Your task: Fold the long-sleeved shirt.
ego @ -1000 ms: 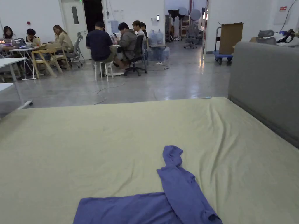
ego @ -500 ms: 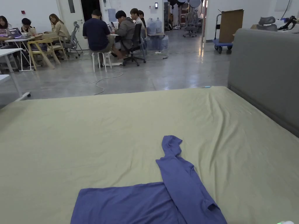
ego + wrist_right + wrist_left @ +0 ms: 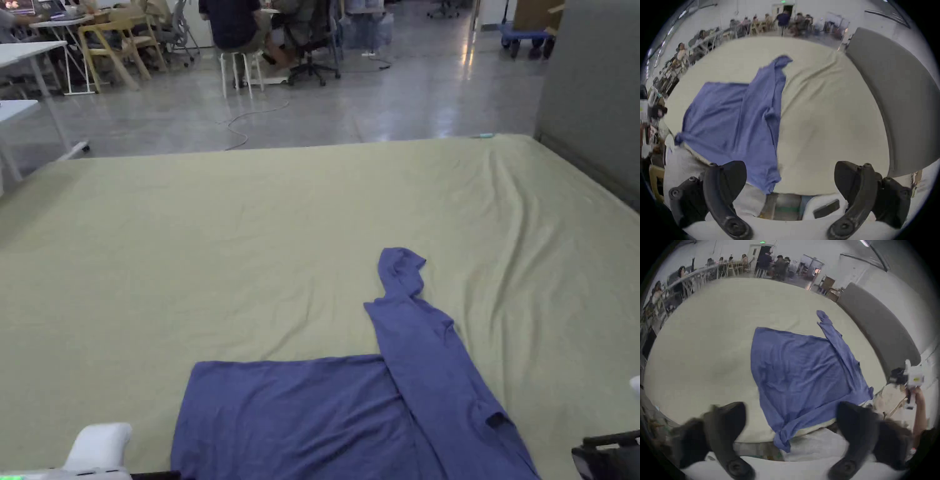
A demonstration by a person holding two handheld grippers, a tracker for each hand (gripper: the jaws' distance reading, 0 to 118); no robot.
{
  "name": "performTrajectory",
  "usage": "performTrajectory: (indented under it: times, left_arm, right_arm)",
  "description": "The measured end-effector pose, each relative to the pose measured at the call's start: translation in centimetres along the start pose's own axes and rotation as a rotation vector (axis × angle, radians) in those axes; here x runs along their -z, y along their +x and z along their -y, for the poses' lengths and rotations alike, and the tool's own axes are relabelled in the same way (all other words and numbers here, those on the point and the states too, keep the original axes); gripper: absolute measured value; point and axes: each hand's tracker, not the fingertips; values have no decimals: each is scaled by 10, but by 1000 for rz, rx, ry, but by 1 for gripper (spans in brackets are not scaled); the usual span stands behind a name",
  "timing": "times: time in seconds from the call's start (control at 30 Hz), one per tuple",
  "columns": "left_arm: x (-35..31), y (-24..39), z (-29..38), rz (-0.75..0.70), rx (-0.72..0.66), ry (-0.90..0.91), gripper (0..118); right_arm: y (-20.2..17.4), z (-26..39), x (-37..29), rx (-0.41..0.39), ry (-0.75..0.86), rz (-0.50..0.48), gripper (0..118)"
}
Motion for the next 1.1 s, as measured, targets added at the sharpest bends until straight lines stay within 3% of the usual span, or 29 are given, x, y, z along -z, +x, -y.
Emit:
performTrajectory:
  times: [0.03, 0.07, 0.1, 0.13, 0.2, 0.3, 0.4, 0.43, 0.47, 0.5, 0.53, 0.57, 0.6, 0.73, 0.83, 0.97, 1.03, 1.07, 1.1]
  left_arm:
    - [7, 3, 1, -52, 33, -1, 56]
    - [16, 5, 6, -84, 36, 5, 0]
    - [22, 4, 6, -41, 2, -5, 0]
    - [27, 3, 4, 18, -37, -28, 0]
    - [31, 2, -3, 37, -109, -14, 0]
    - [30, 0, -21, 4, -47, 13, 0]
    - [31, 0, -40, -19, -15, 38, 0]
    - [31, -4, -47, -12, -18, 42, 0]
    - [34, -5, -53, 7, -24, 46, 0]
    - [38, -5, -60, 21, -29, 47, 0]
    - [42, -7, -66, 29, -29, 48, 0]
    - [46, -8, -71, 32, -27, 48, 0]
    - [50, -7, -77, 34, -21, 53, 0]
    - [66, -6, -92, 40, 7, 59, 0]
    - [76, -13, -92, 30, 25, 20, 0]
    - [81, -20, -83, 12, 29, -21, 0]
    - [82, -24, -79, 22, 24, -34, 0]
    - [82, -26, -77, 24, 20, -40, 0]
    - [80, -28, -74, 22, 19, -44, 0]
  right_arm:
    - [-2, 2, 3, 15, 21, -16, 105]
    - [-6, 5, 11, 23, 18, -37, 92]
    - [-11, 6, 24, 29, -18, -41, 39]
    - [-17, 12, 38, 47, -63, -10, 0]
    - [-26, 10, 59, 21, -77, -73, 0]
    - [-33, -17, 81, 5, -80, -105, 0]
    - [-39, -87, 102, -6, -8, -166, 0]
    - [-41, -113, 113, 14, 16, -183, 8]
    - [-44, -147, 127, 31, 46, -197, 34]
    - [-45, -185, 143, 56, 83, -202, 87]
    - [-46, -226, 162, 75, 120, -185, 116]
    - [-49, -253, 175, 126, 219, -223, 118]
    - [-50, -292, 201, 99, 211, -180, 118]
    - [-54, -412, 304, 128, 11, -134, 118]
    - [-75, -422, 356, 156, -56, -10, 117]
    - [-76, -408, 381, 299, -106, -64, 113]
    - [-76, -393, 381, 307, -154, -70, 88]
    - [-65, -414, 398, 265, -203, 9, 63]
    - [-60, -418, 385, 270, -144, -37, 39]
